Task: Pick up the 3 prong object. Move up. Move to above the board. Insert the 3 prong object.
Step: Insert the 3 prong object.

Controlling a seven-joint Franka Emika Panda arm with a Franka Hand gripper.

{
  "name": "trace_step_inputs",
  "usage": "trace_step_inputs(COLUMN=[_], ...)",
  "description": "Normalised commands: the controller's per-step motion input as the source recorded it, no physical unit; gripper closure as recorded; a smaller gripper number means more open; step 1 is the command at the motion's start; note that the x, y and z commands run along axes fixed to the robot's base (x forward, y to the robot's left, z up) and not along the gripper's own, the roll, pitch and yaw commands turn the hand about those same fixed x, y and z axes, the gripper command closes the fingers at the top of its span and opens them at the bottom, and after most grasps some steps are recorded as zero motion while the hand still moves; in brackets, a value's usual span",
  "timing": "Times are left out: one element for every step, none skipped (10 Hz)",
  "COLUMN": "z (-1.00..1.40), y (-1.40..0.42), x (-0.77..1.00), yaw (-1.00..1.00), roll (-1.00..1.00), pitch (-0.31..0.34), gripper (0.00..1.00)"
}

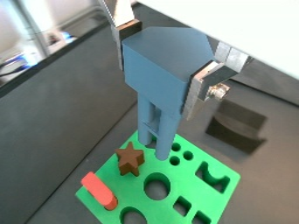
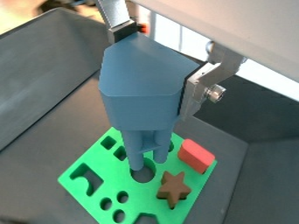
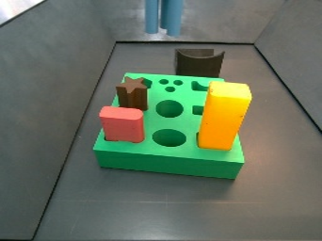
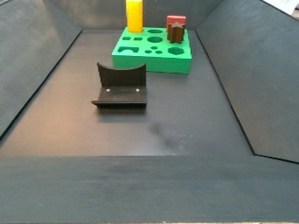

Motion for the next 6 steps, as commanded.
trace_step_inputs(z=[-0.13, -0.14, -0.16, -0.19, -0.2, -0.2], y=[0.08, 0.08, 0.08, 0.09, 0.07, 0.06], x=[0.18, 0.16, 0.14, 0.13, 0.11, 0.1], yaw=[-0.94, -0.94, -0.95, -0.95, -0.97, -0.97], roll=[-0.01, 0.0, 0.0, 0.0, 0.0, 0.0], pitch=[0.0, 0.0, 0.0, 0.0, 0.0, 0.0], gripper=[1.0, 1.0, 1.0, 1.0, 1.0, 1.0])
